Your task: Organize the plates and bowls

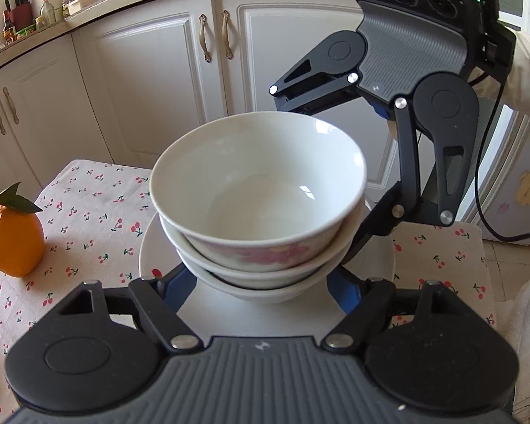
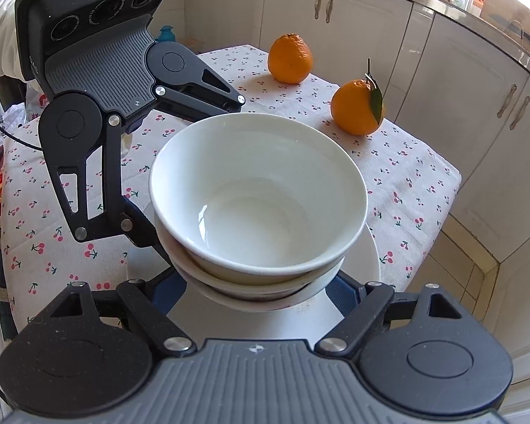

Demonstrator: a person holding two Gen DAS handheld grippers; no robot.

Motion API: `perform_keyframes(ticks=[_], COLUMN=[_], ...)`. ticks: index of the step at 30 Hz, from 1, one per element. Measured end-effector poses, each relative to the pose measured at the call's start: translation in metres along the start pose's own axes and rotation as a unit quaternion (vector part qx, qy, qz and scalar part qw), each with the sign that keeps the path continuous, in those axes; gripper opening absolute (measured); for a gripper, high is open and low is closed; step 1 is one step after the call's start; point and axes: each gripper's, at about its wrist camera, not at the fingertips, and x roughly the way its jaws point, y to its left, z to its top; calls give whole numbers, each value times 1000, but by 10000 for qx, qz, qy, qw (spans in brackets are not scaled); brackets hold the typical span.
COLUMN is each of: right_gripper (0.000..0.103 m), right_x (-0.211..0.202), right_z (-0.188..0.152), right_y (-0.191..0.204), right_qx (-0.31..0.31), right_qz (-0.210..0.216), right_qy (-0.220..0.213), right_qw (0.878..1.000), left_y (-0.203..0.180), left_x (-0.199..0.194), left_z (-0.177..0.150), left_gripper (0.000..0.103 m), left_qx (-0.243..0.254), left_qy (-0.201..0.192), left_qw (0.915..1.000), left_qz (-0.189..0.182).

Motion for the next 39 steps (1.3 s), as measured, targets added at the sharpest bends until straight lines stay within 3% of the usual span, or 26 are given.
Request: perform_keyframes(ticks=[7,9,11,17,20,24,28,32,35,39], right_gripper=[89,93,102,103,103,103,103,103,103,103], right_x=[1,-2,-9,-37,-47,-54,-57,-59,-65,-80], right_z=[-2,-2,-2,-2,-4,-9,-15,-19,-13,-2], right_y=[2,3,8,34,52,73,91,109,126,146], right_qx=[151,194,244,531,906,1759,2696,3446,3373,3223], right_qz=[-76,-147,-279,-815,-1257,-1816,-2217,-2530,-2780,-3066], right_qy=[0,-56,-172,-378,-409,-503,-613,-648,-627,-829], right_qw=[9999,9997,9992,9945,9871,9662,9351,9017,8972,8918], left_y=[-6,-8,-12,-31,-45,-66,-84,-93,-104,-113], left_x=[-4,-9,-18,-57,-78,-93,-107,-120,-128,-141], left_z=[-1,-1,-3,-12,-20,-28,-32,-35,-36,-34], left_gripper=[83,91,94,101,102,102,102,102,102,102], left_qx=[7,-36,-70,-372,-683,-1019,-1782,-2619,-2906,-3008], left_qy=[-43,-88,-242,-786,-1109,-1237,-1378,-1279,-1154,-1079], left_qw=[9998,9996,9988,9909,9796,9663,9415,9131,8946,8854], left_qz=[201,281,425,1030,1533,2016,2509,2850,3193,3375])
